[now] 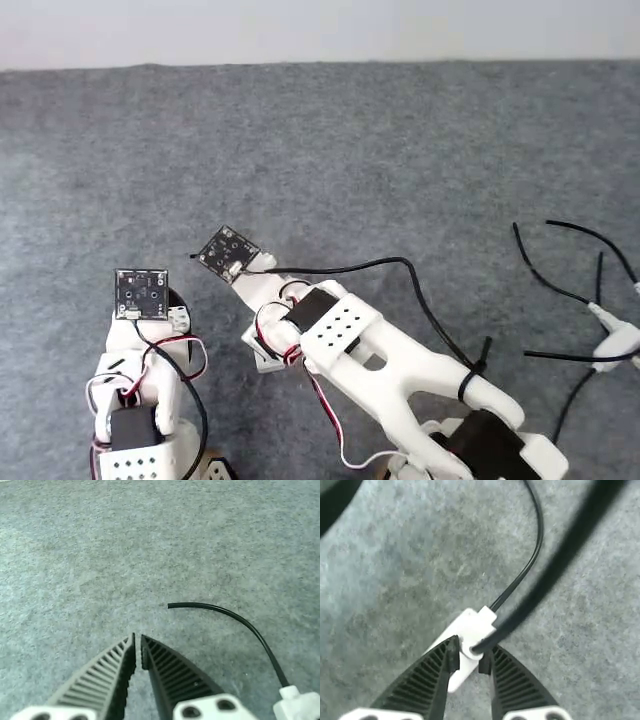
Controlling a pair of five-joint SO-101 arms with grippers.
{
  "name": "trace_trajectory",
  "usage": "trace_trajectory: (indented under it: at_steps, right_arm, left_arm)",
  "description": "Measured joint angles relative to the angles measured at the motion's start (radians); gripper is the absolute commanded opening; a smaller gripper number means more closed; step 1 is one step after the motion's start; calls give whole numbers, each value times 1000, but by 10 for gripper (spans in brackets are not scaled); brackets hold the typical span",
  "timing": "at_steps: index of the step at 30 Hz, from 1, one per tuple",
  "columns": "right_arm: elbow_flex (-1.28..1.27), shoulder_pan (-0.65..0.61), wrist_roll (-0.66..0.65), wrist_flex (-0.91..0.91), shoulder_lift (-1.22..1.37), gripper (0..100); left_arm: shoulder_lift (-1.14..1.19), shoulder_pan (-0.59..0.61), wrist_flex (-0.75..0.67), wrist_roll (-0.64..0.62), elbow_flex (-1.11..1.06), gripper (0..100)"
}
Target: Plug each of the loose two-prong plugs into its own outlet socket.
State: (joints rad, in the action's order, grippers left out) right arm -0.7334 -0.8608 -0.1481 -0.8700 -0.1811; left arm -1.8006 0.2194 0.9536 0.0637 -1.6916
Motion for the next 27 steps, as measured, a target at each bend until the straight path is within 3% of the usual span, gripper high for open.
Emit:
trace_trajectory:
  at_steps: [8,13,17,22,27]
  right_arm:
    - [-17,-48,-37,-72,40,23]
    - [-9,-55,-25,-75,44,236]
    - [-9,-55,81,-77,46,337]
    - [29,-80,189,-83,66,340]
    - [66,-132,379,-83,75,340]
  left_arm:
    - [0,0,0,0,0,14]
    - [0,0,0,0,0,14]
    - [0,0,0,0,0,14]
    - [0,0,0,0,0,15]
    - [0,28,-3,0,0,15]
